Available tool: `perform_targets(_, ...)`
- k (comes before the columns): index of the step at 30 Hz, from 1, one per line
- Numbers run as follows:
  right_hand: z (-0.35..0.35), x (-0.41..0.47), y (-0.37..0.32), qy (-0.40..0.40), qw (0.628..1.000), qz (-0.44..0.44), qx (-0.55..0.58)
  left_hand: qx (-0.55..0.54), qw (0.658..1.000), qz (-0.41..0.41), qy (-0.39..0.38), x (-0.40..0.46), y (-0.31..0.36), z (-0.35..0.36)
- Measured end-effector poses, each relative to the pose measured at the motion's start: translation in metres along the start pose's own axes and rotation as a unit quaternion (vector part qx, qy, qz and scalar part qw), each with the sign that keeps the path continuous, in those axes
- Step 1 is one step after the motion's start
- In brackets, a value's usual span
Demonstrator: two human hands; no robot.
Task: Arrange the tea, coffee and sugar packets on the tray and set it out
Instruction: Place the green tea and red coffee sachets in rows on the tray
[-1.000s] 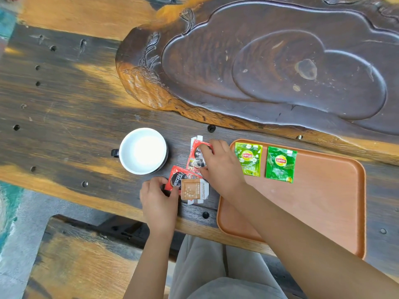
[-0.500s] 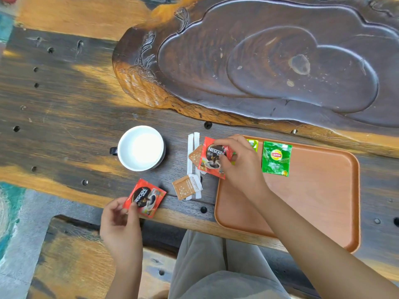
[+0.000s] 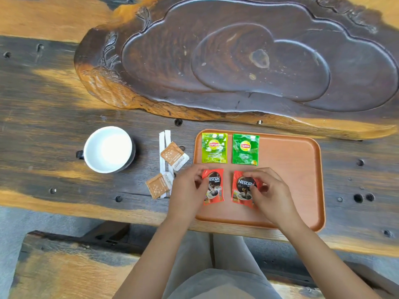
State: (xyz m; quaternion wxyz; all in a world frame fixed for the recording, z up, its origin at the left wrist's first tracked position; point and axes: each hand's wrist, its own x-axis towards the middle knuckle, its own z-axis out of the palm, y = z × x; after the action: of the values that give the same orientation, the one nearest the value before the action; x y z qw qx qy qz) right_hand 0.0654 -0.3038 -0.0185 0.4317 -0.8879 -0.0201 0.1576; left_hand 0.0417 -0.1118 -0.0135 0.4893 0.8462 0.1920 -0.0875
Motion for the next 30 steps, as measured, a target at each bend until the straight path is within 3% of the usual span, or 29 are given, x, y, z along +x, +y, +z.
perform_targets(5, 0.002, -0.007, 0.008, 0.034, 0.991, -0.055, -0.118, 0.240, 0.964, 0.113, 0.031, -0.007, -0.014, 0.006)
perform_targets(7, 0.002, -0.012, 0.009, 0.059, 0.980, -0.085, -0.171, 0.266, 0.950, 0.159, 0.033, -0.015, -0.018, 0.003)
perform_targets(11, 0.007, -0.024, 0.009, 0.043, 0.968, -0.107, -0.223, 0.310, 0.925, 0.216, -0.043, -0.031, -0.024, 0.005)
perform_targets(16, 0.014, -0.031, 0.013, -0.003, 0.962, -0.105, -0.251, 0.301, 0.926, 0.203, -0.101, -0.034, -0.021, 0.013)
perform_targets(30, 0.018, -0.016, 0.011, 0.008, 0.961, -0.120, -0.250, 0.300, 0.927, 0.204, -0.091, -0.020, -0.013, 0.016)
